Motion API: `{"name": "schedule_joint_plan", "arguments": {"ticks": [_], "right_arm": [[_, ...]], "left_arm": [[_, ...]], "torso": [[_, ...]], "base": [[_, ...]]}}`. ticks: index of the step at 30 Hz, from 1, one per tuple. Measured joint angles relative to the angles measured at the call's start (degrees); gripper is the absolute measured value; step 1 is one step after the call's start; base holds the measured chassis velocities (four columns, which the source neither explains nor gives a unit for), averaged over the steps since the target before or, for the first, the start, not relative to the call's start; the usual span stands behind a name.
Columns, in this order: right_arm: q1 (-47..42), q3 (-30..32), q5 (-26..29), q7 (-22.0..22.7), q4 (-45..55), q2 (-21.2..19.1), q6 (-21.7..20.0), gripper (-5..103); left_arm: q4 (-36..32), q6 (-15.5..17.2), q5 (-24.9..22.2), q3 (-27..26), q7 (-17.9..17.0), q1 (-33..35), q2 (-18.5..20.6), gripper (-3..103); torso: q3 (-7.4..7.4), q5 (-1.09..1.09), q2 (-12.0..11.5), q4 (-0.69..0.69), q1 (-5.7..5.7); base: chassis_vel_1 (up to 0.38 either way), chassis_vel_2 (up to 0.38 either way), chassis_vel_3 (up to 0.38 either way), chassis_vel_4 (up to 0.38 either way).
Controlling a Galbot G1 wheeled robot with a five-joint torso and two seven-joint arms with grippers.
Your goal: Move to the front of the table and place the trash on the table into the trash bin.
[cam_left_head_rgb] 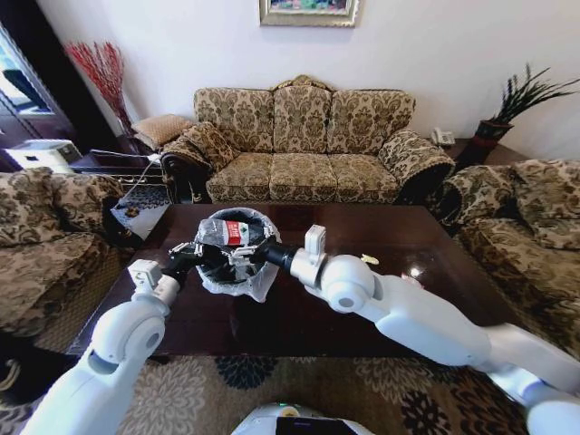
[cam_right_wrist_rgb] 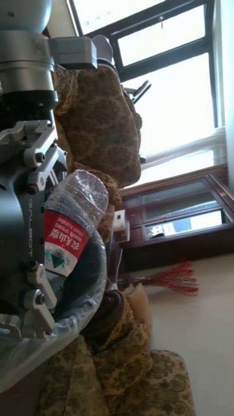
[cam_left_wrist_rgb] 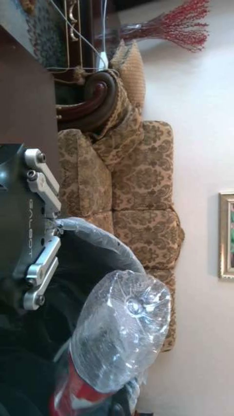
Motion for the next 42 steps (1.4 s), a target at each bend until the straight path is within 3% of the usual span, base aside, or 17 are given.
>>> {"name": "schedule_joint_plan", "arguments": {"ticks": [5,7,9,19,42], "right_arm": [[2.05,-0.84,-1.7,0.28,-0.34,0.2,-1.32,100],[3.27,-1.46,-7.92,-3.64,-0.71,-0.33,-1.0,100],[3.59,-1.45,-8.7,-4.37,-0.65,-0.47,-1.08,100],[-0.31,-0.35,-9.03,-6.09,-0.76,-3.65,0.51,100],[1.87,3.43,-7.7,-4.53,2.42,-2.36,4.52,100]], "left_arm": [[-0.01,-0.03,0.07,-0.2,0.14,0.16,-0.06,2],[-0.01,-0.1,0.06,-0.34,0.18,0.15,0.04,2],[-0.01,-0.11,0.05,-0.34,0.19,0.14,0.08,2],[0.02,-0.28,-0.25,-0.3,0.39,-0.12,0.67,2],[0.66,-0.42,-0.05,0.16,0.57,-0.15,0.45,2]], "torso": [[0.0,0.0,0.0,0.01,0.0],[0.0,0.0,0.0,0.01,0.0],[0.0,-0.01,0.0,0.01,0.0],[0.0,0.02,0.0,-0.02,0.0],[0.0,0.0,0.0,0.0,0.0]], "base": [[0.0,0.0,0.0,0.0],[0.0,0.0,0.0,0.0],[0.0,0.0,0.0,0.0],[0.0,0.0,0.0,0.0],[0.0,0.0,0.0,0.0]]}}
